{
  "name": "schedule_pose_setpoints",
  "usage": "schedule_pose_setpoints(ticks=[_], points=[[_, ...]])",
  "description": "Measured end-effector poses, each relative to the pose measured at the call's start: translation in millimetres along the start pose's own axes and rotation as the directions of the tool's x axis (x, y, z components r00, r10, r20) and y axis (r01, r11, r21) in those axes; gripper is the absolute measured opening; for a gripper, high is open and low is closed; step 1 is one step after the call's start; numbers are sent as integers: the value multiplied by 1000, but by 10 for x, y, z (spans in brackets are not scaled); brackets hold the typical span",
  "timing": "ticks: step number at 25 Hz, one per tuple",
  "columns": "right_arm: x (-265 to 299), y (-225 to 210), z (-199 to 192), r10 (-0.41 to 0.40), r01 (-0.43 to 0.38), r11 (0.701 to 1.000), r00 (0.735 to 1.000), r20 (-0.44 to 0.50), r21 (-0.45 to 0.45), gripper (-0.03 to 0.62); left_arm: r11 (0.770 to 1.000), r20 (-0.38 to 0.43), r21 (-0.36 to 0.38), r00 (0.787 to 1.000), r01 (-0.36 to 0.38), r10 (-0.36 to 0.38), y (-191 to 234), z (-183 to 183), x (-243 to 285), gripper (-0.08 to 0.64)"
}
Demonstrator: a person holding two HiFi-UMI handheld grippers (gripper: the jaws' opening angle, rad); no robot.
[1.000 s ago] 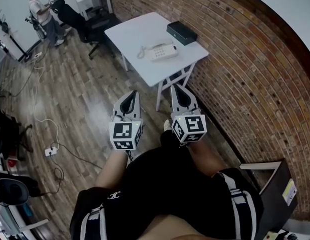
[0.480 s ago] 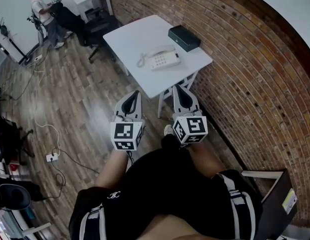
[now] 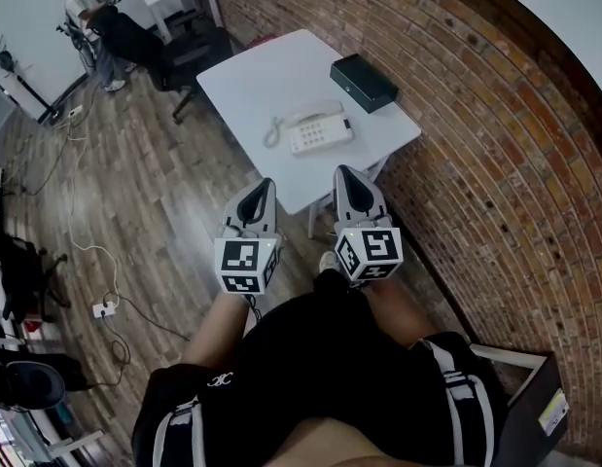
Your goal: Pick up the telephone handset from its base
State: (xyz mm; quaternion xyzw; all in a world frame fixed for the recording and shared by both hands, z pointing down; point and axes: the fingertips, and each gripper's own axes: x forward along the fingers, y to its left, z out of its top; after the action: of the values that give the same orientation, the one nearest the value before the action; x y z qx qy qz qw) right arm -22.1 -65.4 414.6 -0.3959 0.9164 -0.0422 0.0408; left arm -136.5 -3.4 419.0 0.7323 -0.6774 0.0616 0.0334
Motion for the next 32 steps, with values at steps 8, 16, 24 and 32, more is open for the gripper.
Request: schedule_pose_setpoints(ticks=[8, 16, 24, 32], points=[[523, -490, -24, 22, -21, 1000, 999, -41, 20, -3, 999, -47, -33, 999, -14, 13, 43, 6, 703, 2], [1076, -960, 86, 61, -60, 998, 997, -37, 24, -3, 999, -53, -28, 998, -39, 38, 88, 168, 1415, 2], [1374, -1333, 102, 87, -85, 996, 995, -48, 28, -3, 998, -68, -40, 996, -54, 51, 46, 213, 1918, 2], [1572, -1490, 35, 63, -60, 997, 996, -68, 43, -3, 999, -98, -33, 995, -13, 9, 94, 137, 2208, 2]])
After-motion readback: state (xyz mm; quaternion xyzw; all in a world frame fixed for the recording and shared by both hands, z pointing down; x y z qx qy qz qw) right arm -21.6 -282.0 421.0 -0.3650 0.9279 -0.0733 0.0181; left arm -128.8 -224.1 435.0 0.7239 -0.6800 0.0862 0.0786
